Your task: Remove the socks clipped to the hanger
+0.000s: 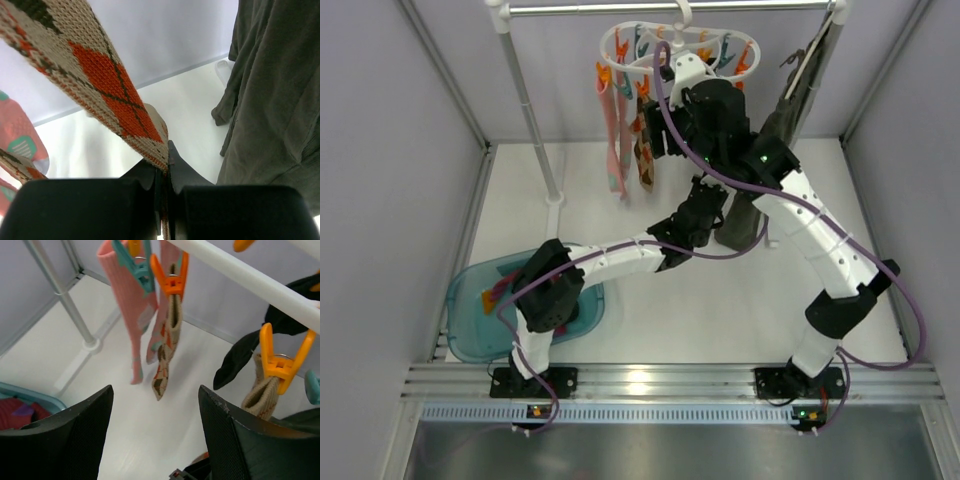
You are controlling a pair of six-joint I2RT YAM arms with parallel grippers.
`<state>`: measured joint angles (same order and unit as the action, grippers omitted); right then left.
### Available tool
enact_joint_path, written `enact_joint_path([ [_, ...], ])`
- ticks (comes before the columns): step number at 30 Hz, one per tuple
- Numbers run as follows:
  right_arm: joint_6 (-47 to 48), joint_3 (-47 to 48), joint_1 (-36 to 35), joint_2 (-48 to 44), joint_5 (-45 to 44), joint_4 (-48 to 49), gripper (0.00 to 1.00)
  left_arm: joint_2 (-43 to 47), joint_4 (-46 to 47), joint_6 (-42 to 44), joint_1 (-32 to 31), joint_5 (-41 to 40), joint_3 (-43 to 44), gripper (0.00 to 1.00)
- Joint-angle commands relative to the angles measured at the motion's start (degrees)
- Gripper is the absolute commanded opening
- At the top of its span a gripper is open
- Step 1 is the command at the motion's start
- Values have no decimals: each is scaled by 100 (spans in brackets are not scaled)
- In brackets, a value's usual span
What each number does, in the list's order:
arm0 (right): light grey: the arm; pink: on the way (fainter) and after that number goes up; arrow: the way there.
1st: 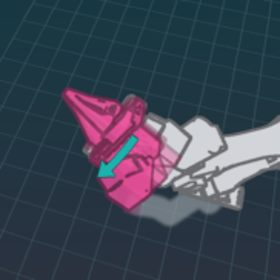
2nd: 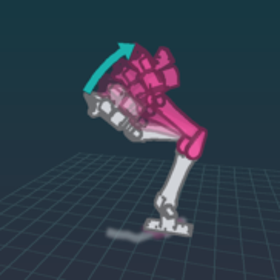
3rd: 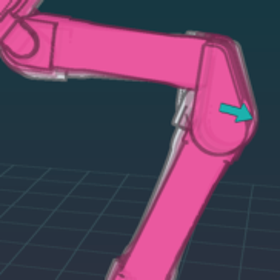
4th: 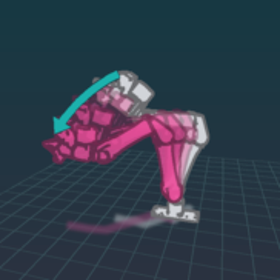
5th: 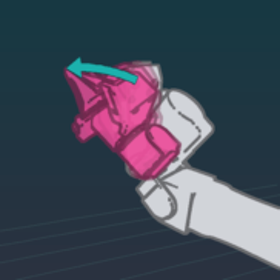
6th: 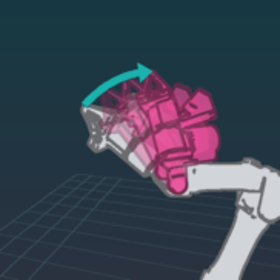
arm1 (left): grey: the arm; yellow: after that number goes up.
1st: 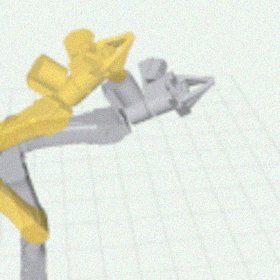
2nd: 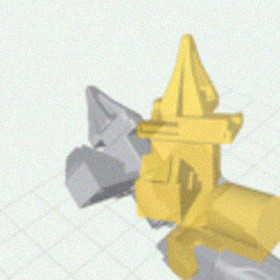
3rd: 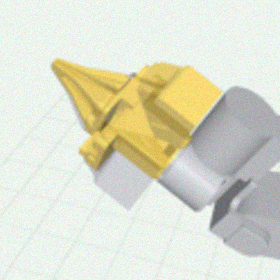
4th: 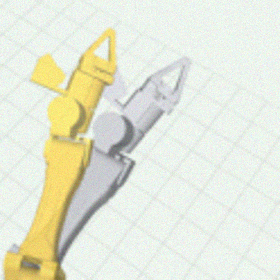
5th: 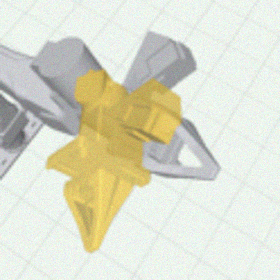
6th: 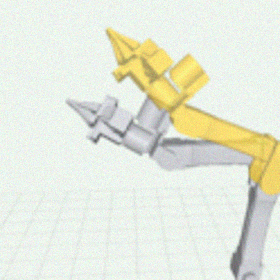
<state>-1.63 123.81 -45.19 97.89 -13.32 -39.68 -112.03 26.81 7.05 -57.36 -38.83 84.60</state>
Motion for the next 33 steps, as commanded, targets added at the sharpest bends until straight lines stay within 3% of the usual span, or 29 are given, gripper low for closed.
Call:
enact_joint_path([
  [1, 110, 267, 28, -94, -793, 110, 66, 366, -9, -168, 49, 165, -189, 0],
  [14, 400, 161, 423, -42, -1102, 180, 65, 463, -18, -415, 138, 420, -295, 0],
  [33, 585, 979, 863, 652, -488, 189, 62, 673, -18, -635, 120, 824, -418, 0],
])
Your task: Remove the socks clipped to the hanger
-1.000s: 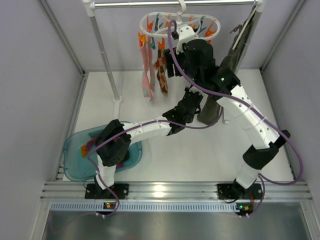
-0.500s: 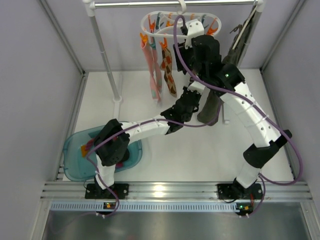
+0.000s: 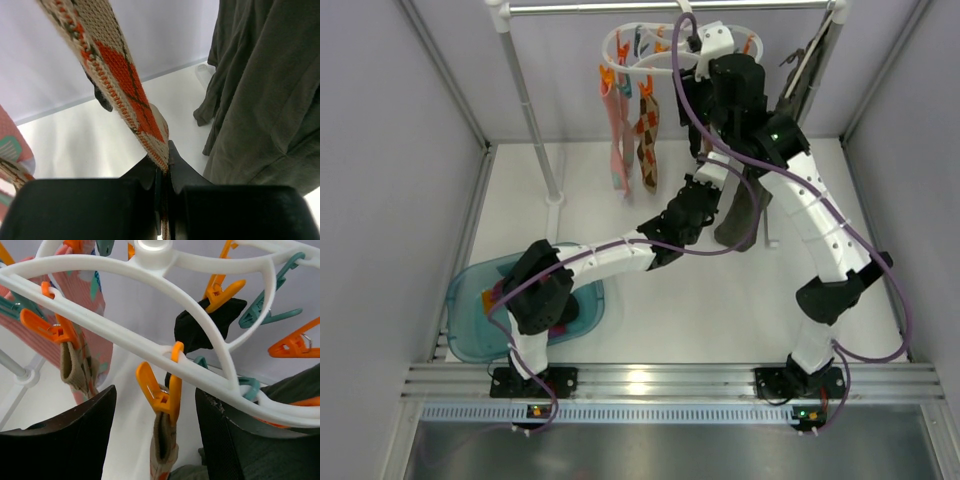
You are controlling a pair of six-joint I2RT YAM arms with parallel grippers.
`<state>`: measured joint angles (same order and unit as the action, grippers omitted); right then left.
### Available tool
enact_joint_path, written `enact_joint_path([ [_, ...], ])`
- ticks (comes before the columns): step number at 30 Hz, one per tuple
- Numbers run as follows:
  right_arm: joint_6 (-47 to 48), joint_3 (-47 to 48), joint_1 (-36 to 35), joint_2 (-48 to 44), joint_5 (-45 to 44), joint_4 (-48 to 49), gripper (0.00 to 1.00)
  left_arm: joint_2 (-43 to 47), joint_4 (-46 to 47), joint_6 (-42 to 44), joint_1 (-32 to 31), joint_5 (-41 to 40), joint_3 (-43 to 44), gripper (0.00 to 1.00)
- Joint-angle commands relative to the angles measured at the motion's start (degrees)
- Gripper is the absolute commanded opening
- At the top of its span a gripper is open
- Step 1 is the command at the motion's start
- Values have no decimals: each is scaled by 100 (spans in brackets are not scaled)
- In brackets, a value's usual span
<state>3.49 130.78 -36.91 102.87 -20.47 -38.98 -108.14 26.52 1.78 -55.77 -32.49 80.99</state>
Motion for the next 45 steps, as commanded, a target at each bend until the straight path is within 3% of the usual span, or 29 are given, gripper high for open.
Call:
enact_joint_path([
  [1, 91, 281, 34, 181, 219, 154, 62, 302, 11, -99, -39, 199, -57, 0],
  [7, 284, 185, 26, 269, -237, 514, 61, 416, 11, -73, -48, 252, -101, 0],
  [15, 390, 62, 8, 260, -555, 901, 50, 452, 11, -90, -66, 278, -154, 0],
  [16, 390, 62, -1, 251, -555, 919, 46, 443, 11, -90, -57, 270, -189, 0],
  [17, 390, 62, -1, 251, -537, 962, 27, 443, 11, -134, -66, 270, -206, 0],
  [18, 381, 62, -1, 242, -537, 971, 15, 451, 11, -152, -57, 270, -241, 0],
  [20, 363, 53, 8, 251, -476, 980, 4, 486, 11, -152, -57, 252, -356, 0],
  [24, 319, -8, 8, 225, -344, 945, 6, 697, 2, -485, -57, 60, -715, 0],
  [28, 162, -394, 34, 32, 59, 1094, 9, 1669, -506, -1047, -57, -309, -1470, 0],
  [36, -208, -791, 245, -276, 1791, 1235, 22, 3394, -4859, -3225, -40, -2427, -1814, 0],
  [39, -278, -975, 289, -355, 2362, 1340, 32, 4176, -5751, -4105, 118, -2368, -2541, 0],
  [40, -322, -1080, 315, -373, 2485, 1367, 49, 4630, -5877, -4255, 345, -2237, -2736, 0],
  [41, -314, -1142, 342, -425, 2686, 1419, 55, 4844, -5956, -4430, 495, -2018, -2938, 0],
  [45, -568, -1546, 368, -697, 3136, 1648, 65, 5688, -6220, -4529, 1444, -1402, -3860, 4],
])
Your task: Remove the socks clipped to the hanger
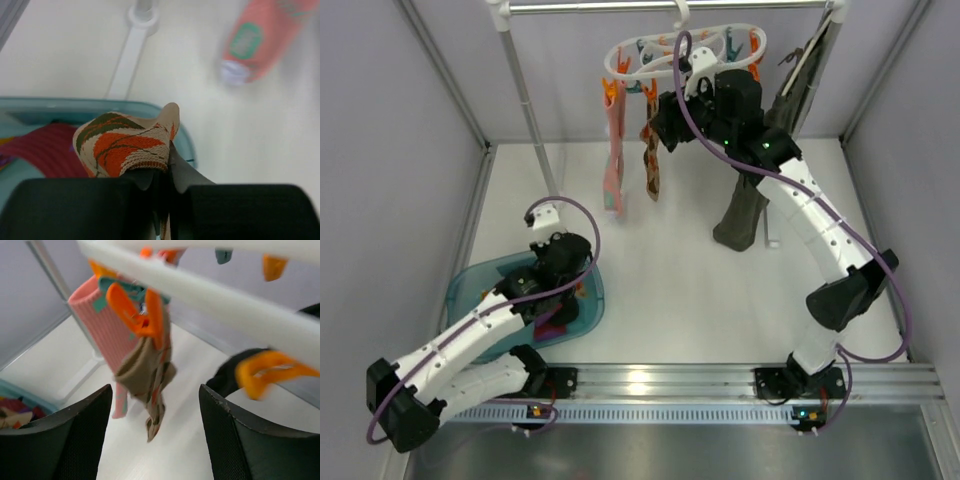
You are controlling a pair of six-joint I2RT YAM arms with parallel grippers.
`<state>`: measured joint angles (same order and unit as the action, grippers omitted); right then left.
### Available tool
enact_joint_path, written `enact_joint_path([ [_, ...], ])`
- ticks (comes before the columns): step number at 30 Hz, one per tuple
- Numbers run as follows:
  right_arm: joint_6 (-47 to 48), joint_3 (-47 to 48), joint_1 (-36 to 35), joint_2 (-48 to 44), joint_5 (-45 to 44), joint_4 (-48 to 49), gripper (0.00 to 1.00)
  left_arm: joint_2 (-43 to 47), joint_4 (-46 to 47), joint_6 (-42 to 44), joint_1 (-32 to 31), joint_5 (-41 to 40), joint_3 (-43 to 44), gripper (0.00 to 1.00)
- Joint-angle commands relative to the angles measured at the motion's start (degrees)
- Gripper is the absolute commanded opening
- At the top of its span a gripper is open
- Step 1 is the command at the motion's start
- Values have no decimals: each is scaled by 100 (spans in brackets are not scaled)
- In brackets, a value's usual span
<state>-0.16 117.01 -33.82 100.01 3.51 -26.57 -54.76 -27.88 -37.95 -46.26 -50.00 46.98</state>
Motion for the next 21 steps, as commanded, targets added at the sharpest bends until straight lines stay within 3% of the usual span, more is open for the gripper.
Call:
enact_joint_path([
  [1, -229, -326, 60, -490, 922, 433, 68, 552, -763, -503, 826, 446, -558, 11],
  [4, -282, -679, 60, -798, 1247, 547, 76, 660, -780, -537, 1005, 605, -760, 31],
  [5, -282, -775, 60, -973, 1336, 565, 78, 642, -815, -572, 1005, 597, -795, 55],
  [8, -291, -1075, 51, -1333, 1801, 548, 86, 467, -825, -617, 1005, 728, -726, 92],
  [10, -291, -1373, 60, -1553, 2082, 556, 93, 335, -816, -564, 996, 921, -524, 98],
  [15, -247, -2233, 69, -2450, 2233, 705, 99, -7, -492, -161, 926, 1448, 407, 98],
  [17, -221, -2445, 60, -2844, 2181, 741, 100, -104, -36, 471, 882, 1905, 627, 98],
  [21, -273, -3156, 60, -3469, 2049, 820, 99, -394, 1999, 1456, 882, 2977, 760, 98],
])
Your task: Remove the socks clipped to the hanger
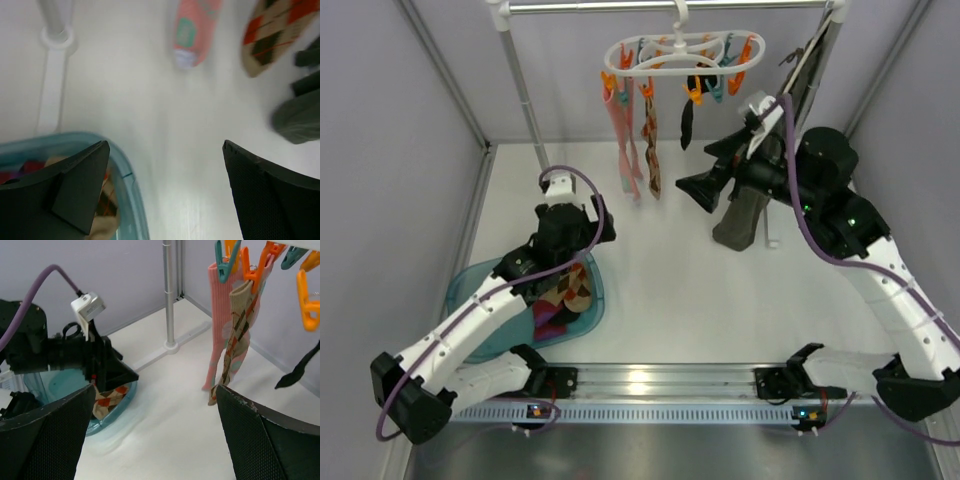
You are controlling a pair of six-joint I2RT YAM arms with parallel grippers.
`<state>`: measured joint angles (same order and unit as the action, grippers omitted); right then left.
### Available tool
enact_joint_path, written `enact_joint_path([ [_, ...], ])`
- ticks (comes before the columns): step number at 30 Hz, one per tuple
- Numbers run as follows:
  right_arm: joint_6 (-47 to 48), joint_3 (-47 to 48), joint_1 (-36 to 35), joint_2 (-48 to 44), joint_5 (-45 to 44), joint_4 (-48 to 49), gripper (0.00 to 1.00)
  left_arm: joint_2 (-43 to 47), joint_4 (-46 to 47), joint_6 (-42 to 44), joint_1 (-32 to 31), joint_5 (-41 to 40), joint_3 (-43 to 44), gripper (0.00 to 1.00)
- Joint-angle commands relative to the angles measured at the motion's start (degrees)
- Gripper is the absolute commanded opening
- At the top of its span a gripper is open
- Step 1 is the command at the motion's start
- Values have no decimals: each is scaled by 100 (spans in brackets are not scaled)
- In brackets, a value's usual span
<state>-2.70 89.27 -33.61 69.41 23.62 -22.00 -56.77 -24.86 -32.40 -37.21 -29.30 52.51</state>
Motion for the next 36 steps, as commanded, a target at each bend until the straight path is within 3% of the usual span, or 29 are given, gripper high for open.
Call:
enact_joint_path([
  [1, -64, -524, 38, -654, -128, 450, 99, -281, 1930, 1155, -23, 1039, 259, 98],
  [6, -468, -1446, 38, -1359, -980, 714, 99, -1035, 3275, 1482, -23, 1884, 646, 98],
  [10, -758, -1764, 38, -1606, -1526, 916, 99, -1879, 3830, 1877, -58, 1498, 1199, 98],
  [15, -872, -1589, 30, -1422, -1211, 961, 99, -3188, 4314, 2448, -58, 1472, 1955, 91],
  [20, -978, -1571, 29, -1307, -877, 1136, 99, -4121, 4393, 2844, -32, 602, 2736, 73],
  [21, -987, -1571, 21, -1289, -754, 1163, 99, -4262, 4446, 2967, -23, 540, 2825, 57],
  [24, -996, -1597, 29, -1254, -535, 1242, 99, -4553, 4542, 3029, -5, 539, 3002, 25],
  [27, -952, -1615, 21, -1245, -376, 1347, 99, -4641, 4849, 3082, -14, 539, 2967, 1],
  [33, -996, -1606, 29, -1368, -60, 1567, 99, -4527, 4868, 3021, -84, 355, 2844, 0],
  [36, -1162, -1528, 21, -1360, 55, 1716, 100, -4325, 4868, 2994, -286, -171, 2572, 0],
])
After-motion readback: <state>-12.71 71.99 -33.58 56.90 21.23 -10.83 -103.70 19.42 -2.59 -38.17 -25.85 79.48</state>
